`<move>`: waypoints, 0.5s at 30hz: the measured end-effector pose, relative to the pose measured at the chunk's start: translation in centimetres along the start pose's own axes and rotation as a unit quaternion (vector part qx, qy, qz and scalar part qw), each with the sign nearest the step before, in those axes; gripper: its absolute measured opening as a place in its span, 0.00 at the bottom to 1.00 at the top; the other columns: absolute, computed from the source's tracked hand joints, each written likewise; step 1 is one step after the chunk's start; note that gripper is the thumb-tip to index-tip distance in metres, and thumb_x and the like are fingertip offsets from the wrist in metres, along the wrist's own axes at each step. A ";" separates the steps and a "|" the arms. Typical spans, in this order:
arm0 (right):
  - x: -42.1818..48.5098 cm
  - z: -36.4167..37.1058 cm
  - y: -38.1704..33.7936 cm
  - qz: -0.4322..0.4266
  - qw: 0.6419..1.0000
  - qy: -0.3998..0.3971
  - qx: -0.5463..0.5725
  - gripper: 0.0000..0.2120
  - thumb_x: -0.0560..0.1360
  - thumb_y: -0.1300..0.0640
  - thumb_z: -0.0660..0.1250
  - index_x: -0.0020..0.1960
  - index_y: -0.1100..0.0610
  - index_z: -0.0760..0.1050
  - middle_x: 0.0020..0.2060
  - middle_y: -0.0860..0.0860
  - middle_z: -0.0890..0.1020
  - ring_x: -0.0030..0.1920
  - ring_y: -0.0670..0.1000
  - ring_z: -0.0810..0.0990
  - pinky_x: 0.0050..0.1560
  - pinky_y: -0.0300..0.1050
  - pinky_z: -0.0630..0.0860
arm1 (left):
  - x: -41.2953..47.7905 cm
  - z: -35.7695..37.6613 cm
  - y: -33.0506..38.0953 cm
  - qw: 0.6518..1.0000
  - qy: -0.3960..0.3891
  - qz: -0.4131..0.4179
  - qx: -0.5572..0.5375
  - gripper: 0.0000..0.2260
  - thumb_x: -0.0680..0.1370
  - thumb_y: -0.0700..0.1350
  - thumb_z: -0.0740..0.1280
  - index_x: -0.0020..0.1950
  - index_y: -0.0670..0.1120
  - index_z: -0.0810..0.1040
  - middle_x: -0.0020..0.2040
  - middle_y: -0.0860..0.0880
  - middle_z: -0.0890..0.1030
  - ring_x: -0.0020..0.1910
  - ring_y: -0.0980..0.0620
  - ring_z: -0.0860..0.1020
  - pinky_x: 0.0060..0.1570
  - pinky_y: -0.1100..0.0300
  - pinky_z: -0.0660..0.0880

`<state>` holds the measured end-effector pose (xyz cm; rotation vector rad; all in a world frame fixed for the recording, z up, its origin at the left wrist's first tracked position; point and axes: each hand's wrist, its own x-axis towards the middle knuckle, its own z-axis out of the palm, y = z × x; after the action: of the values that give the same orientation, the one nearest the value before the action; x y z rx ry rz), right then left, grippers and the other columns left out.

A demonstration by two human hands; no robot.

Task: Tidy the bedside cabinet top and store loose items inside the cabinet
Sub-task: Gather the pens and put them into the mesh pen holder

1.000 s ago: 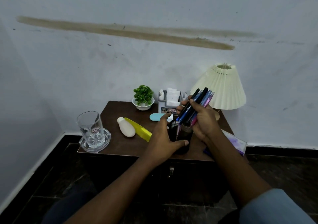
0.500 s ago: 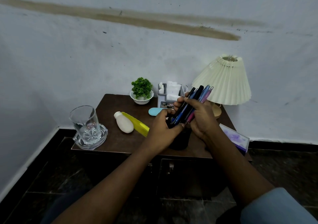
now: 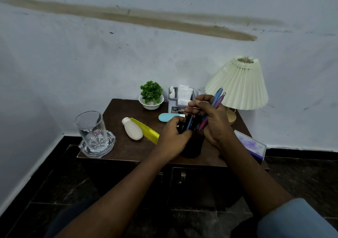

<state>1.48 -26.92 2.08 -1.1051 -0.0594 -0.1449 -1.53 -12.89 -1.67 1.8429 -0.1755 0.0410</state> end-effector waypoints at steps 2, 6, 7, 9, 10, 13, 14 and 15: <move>0.0 0.0 -0.2 -0.006 1.000 -0.009 -0.007 0.05 0.80 0.65 0.67 0.55 0.62 0.75 0.45 0.62 0.85 0.45 0.62 0.85 0.55 0.61 0.82 | 0.0 0.0 0.0 1.000 -0.005 -0.002 -0.004 0.13 0.77 0.43 0.69 0.59 0.55 0.78 0.54 0.57 0.82 0.53 0.59 0.81 0.56 0.54 0.80; 0.0 0.1 -0.7 -0.016 0.999 -0.026 -0.014 0.06 0.81 0.60 0.66 0.56 0.61 0.75 0.46 0.63 0.84 0.44 0.62 0.85 0.49 0.56 0.84 | 0.2 0.1 0.0 1.000 -0.002 0.001 -0.013 0.13 0.76 0.45 0.69 0.61 0.54 0.79 0.54 0.57 0.83 0.54 0.60 0.80 0.58 0.51 0.79; 0.0 0.1 -0.7 -0.019 0.999 -0.025 -0.014 0.08 0.81 0.58 0.66 0.57 0.61 0.74 0.46 0.63 0.84 0.45 0.62 0.85 0.49 0.56 0.84 | 0.4 0.1 0.0 1.000 -0.001 0.001 -0.011 0.15 0.77 0.45 0.69 0.63 0.53 0.79 0.56 0.57 0.83 0.55 0.59 0.80 0.59 0.51 0.79; 0.1 -0.1 -0.8 -0.033 0.999 -0.021 -0.023 0.11 0.80 0.55 0.65 0.57 0.62 0.74 0.46 0.63 0.85 0.46 0.64 0.86 0.51 0.57 0.84 | 0.6 0.2 -0.2 1.000 0.000 -0.003 -0.009 0.17 0.78 0.43 0.68 0.66 0.52 0.78 0.59 0.56 0.82 0.59 0.58 0.79 0.62 0.50 0.78; 0.2 -0.3 -0.8 -0.041 0.999 -0.019 -0.030 0.12 0.80 0.53 0.65 0.56 0.63 0.74 0.47 0.64 0.84 0.48 0.65 0.86 0.53 0.59 0.83 | 0.8 0.2 -0.2 1.000 -0.001 -0.006 -0.014 0.17 0.78 0.42 0.68 0.66 0.52 0.77 0.60 0.55 0.82 0.59 0.58 0.79 0.63 0.50 0.78; 0.3 -0.8 -0.7 -0.071 0.997 -0.012 -0.040 0.13 0.83 0.54 0.62 0.53 0.64 0.77 0.49 0.67 0.83 0.52 0.67 0.85 0.59 0.63 0.80 | 1.1 0.2 -0.4 0.999 -0.013 -0.011 -0.039 0.18 0.77 0.41 0.68 0.64 0.57 0.76 0.59 0.56 0.81 0.57 0.60 0.80 0.60 0.50 0.80; 0.4 -0.9 -0.7 -0.083 0.995 -0.010 -0.047 0.13 0.84 0.55 0.61 0.52 0.64 0.78 0.50 0.68 0.83 0.53 0.68 0.84 0.61 0.63 0.80 | 1.2 0.2 -0.4 0.999 -0.019 -0.013 -0.047 0.18 0.77 0.43 0.69 0.65 0.57 0.76 0.59 0.56 0.81 0.56 0.60 0.81 0.59 0.50 0.80; 0.5 -1.0 -0.8 -0.096 0.994 -0.007 -0.061 0.13 0.84 0.56 0.61 0.51 0.64 0.79 0.50 0.68 0.84 0.54 0.67 0.84 0.62 0.62 0.79 | 1.3 0.2 -0.5 0.998 -0.024 -0.013 -0.054 0.19 0.76 0.44 0.70 0.66 0.56 0.76 0.59 0.56 0.81 0.56 0.60 0.81 0.58 0.52 0.81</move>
<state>1.86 -28.22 2.35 -1.2214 -0.1721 -0.3156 -0.18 -13.05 -2.02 1.7398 -0.1842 -0.0309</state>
